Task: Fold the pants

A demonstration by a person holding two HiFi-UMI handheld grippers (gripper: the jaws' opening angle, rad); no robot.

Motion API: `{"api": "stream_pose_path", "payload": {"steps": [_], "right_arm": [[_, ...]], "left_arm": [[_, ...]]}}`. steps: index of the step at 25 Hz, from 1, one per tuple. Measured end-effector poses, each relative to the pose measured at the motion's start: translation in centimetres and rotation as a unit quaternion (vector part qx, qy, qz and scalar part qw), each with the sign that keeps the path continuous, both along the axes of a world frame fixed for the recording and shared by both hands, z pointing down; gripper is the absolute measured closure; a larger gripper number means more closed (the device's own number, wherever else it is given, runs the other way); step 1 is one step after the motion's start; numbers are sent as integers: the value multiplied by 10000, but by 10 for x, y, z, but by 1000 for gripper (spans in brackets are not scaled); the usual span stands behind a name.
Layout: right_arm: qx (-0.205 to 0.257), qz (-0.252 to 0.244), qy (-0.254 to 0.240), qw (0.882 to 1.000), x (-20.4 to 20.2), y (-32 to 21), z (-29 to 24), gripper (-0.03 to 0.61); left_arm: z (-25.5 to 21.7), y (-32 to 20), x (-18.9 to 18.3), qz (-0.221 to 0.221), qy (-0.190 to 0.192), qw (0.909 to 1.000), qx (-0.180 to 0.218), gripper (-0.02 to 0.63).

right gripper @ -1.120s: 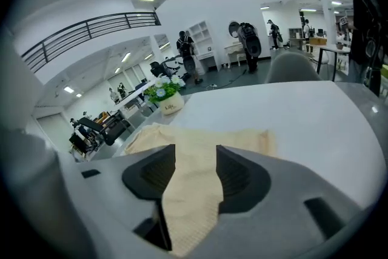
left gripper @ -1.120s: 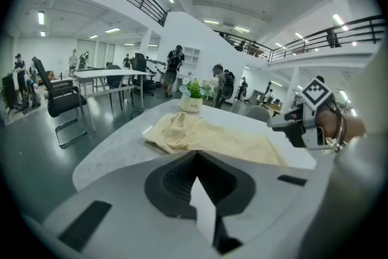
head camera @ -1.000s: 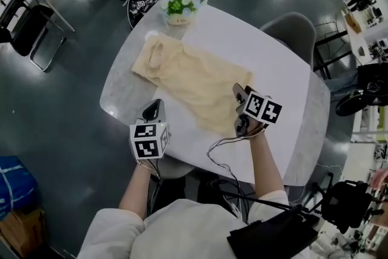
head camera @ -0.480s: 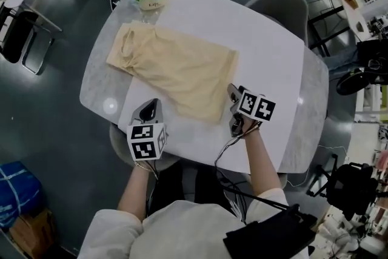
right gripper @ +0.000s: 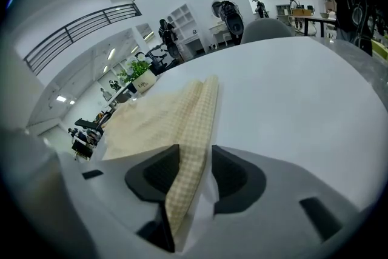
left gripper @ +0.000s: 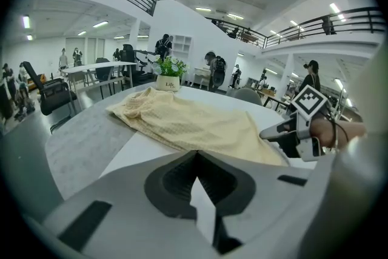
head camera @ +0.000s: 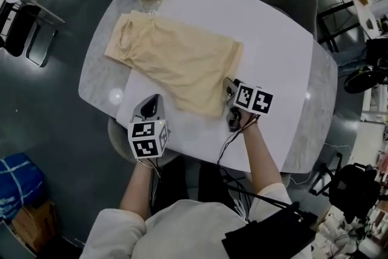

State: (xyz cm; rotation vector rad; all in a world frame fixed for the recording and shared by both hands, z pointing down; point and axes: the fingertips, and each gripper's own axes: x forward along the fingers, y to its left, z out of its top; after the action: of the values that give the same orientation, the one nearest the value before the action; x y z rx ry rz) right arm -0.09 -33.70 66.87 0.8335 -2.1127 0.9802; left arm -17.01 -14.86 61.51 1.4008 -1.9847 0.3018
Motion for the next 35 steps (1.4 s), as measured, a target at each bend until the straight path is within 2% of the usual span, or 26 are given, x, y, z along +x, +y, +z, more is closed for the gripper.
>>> {"api": "stream_pose_path", "payload": {"steps": [13, 14, 15, 19, 28, 35], "right_arm": [[234, -133, 576, 9980, 5, -4, 5, 499], [229, -162, 565, 9980, 4, -3, 5, 508], [224, -189, 551, 9981, 3, -2, 5, 552], [316, -303, 668, 9968, -2, -2, 0, 577], [360, -604, 371, 9968, -27, 8, -51, 580], [508, -958, 146, 9940, -78, 24, -97, 580]], "left_arm": [[1, 12, -6, -125, 18, 9999, 62, 612], [1, 14, -6, -141, 16, 9999, 75, 612], [0, 16, -7, -161, 14, 9998, 86, 612], [-4, 24, -13, -282, 18, 9995, 120, 612], [-25, 50, -33, -614, 0, 9979, 185, 612], [-55, 66, -58, -783, -130, 9963, 327, 612]]}}
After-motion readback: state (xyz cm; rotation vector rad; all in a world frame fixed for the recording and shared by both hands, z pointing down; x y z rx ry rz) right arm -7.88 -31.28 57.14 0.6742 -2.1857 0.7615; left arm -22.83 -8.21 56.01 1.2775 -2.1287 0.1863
